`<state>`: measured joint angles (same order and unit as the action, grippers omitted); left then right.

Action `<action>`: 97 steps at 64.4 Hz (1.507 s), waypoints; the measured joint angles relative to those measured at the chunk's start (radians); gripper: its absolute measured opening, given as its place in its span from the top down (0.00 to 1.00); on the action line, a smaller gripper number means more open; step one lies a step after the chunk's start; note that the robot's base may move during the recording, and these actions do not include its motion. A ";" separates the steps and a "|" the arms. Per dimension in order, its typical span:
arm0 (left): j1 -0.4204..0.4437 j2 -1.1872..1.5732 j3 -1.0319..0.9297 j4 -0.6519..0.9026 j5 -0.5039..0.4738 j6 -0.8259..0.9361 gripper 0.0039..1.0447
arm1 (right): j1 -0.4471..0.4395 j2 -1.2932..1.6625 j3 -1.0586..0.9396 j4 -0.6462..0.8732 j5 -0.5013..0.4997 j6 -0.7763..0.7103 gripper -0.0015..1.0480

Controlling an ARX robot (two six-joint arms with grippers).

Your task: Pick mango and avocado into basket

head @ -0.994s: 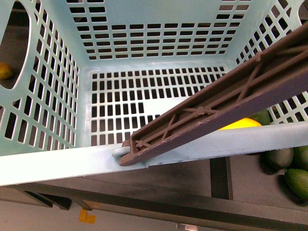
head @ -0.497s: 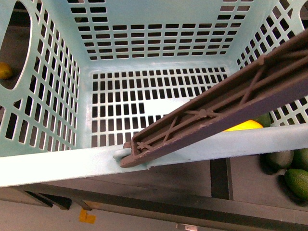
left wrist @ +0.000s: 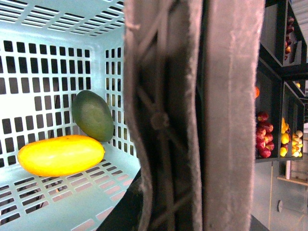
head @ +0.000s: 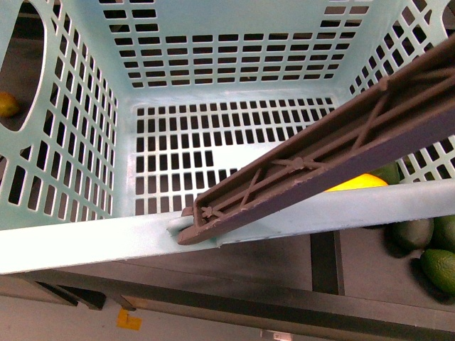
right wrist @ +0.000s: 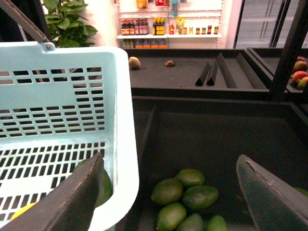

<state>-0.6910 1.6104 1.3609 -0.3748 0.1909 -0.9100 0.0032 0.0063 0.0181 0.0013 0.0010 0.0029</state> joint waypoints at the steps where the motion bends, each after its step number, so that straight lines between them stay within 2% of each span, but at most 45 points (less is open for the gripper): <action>1: 0.000 0.000 0.000 0.000 0.000 0.000 0.87 | 0.000 0.000 0.000 0.000 0.000 0.000 0.13; 5: 0.000 0.000 0.000 0.000 0.000 0.000 0.87 | 0.000 0.000 0.000 0.000 0.000 0.000 0.07; 97: 0.000 0.000 0.000 0.000 0.000 0.000 0.87 | 0.000 0.000 0.000 0.000 0.000 0.000 0.08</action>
<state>-0.6910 1.6104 1.3609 -0.3748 0.1913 -0.9100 0.0032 0.0063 0.0181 0.0013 0.0010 0.0029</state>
